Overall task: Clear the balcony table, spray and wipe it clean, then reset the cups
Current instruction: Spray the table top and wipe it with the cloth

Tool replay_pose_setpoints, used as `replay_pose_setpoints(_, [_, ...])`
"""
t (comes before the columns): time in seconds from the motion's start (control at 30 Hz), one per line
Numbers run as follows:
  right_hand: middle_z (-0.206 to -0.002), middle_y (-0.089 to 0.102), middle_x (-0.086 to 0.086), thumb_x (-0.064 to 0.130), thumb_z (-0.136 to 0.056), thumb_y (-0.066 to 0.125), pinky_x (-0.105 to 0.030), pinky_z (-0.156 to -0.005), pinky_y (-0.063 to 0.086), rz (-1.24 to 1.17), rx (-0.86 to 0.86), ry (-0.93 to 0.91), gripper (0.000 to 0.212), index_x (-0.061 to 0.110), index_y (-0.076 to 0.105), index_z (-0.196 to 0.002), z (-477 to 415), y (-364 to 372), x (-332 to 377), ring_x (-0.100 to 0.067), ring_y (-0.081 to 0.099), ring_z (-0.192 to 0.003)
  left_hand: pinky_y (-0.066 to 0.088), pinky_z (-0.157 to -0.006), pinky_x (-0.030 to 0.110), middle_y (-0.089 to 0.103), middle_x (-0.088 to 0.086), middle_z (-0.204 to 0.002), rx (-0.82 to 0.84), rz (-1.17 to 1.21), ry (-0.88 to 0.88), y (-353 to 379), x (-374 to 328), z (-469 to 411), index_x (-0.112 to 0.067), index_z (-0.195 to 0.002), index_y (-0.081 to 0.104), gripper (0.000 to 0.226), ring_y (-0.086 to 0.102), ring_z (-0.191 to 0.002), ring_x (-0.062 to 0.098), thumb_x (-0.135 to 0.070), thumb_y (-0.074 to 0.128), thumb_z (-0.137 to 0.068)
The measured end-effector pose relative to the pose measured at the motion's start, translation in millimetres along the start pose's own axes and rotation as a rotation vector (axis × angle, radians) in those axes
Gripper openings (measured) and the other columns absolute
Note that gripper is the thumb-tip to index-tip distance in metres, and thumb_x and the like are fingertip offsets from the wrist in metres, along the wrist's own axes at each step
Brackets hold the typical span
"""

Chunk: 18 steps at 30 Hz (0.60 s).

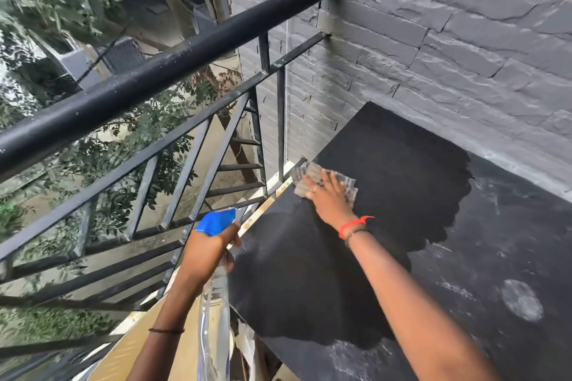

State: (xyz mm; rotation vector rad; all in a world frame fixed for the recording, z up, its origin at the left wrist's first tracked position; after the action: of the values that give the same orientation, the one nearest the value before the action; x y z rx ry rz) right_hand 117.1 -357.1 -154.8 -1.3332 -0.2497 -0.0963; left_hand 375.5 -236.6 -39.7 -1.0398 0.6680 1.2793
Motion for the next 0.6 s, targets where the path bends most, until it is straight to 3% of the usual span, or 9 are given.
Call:
replay_pose_setpoints(0.07, [-0.158,0.003,-0.017,0.022,-0.094,0.012,-0.055,-0.117,0.002,0.038,-0.004,-0.061,0.057,0.031,0.017,-0.15,2,6,40,-0.04,-0.002,-0.144,0.04,-0.051,0.03,0.064,0.012,-0.07,-0.008,-0.004,-0.003,4,0,-3,-0.007,-0.075,0.054,0.014,0.046,-0.036,0.023,-0.011,0.061,-0.086])
replay_pose_setpoints(0.17, [-0.156,-0.003,-0.02,0.012,-0.096,0.037,-0.048,-0.113,-0.007,0.043,-0.058,-0.213,0.06,0.031,0.017,-0.149,51,15,100,-0.038,-0.003,-0.144,0.039,-0.051,0.03,0.065,0.015,-0.072,-0.001,-0.024,0.01,13,-5,-9,-0.006,-0.071,0.054,0.018,0.046,-0.036,0.022,-0.008,0.059,-0.088])
replay_pose_setpoints(0.3, [-0.155,-0.004,-0.011,0.018,-0.096,0.043,-0.049,-0.109,-0.011,-0.06,-0.059,-0.379,0.057,0.035,0.022,-0.147,128,27,101,-0.032,-0.008,-0.142,0.039,-0.048,0.029,0.067,0.02,-0.075,0.002,-0.034,0.018,21,-12,-16,-0.005,-0.074,0.053,0.017,0.046,-0.036,0.021,-0.009,0.058,-0.09])
replay_pose_setpoints(0.37, [-0.155,0.008,-0.01,0.026,-0.094,0.034,-0.051,-0.111,-0.001,-0.075,-0.069,-0.339,0.051,0.036,0.031,-0.144,133,21,67,-0.031,0.004,-0.142,0.04,-0.05,0.029,0.067,0.02,-0.077,0.016,-0.035,0.02,24,-15,-17,-0.004,-0.074,0.054,0.018,0.046,-0.035,0.02,-0.01,0.057,-0.091])
replay_pose_setpoints(0.43, [-0.155,0.016,-0.014,0.021,-0.092,0.036,-0.049,-0.111,0.003,-0.059,-0.113,-0.238,0.052,0.032,0.036,-0.143,110,6,21,-0.035,0.015,-0.143,0.04,-0.051,0.03,0.065,0.016,-0.074,0.017,-0.032,0.016,24,-16,-19,-0.004,-0.074,0.054,0.019,0.046,-0.036,0.02,-0.011,0.057,-0.091])
replay_pose_setpoints(0.53, [-0.156,0.006,-0.02,0.014,-0.099,0.038,-0.038,-0.116,-0.002,-0.031,-0.147,-0.044,0.055,0.025,0.02,-0.149,44,-29,-38,-0.036,0.005,-0.145,0.041,-0.054,0.031,0.066,0.011,-0.073,0.006,-0.026,0.006,22,-15,-19,-0.003,-0.081,0.056,0.015,0.046,-0.038,0.022,-0.014,0.06,-0.09])
replay_pose_setpoints(0.6, [-0.155,0.006,-0.024,0.013,-0.1,0.03,-0.04,-0.117,-0.001,0.016,-0.126,-0.013,0.054,0.02,0.013,-0.151,-8,-40,-54,-0.037,0.003,-0.145,0.04,-0.054,0.031,0.066,0.01,-0.071,0.004,-0.02,0.007,20,-14,-18,-0.004,-0.085,0.056,0.012,0.045,-0.037,0.023,-0.014,0.061,-0.09])
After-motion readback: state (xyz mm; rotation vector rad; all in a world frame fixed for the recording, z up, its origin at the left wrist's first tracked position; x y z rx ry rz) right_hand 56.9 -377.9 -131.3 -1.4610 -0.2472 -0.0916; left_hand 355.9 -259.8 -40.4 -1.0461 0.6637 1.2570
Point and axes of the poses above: each hand's wrist, its own z-axis away from the middle knuckle, its own y-axis out of the palm, x = y × z, the point moved 10 cm from there along -z, towards the middle knuckle
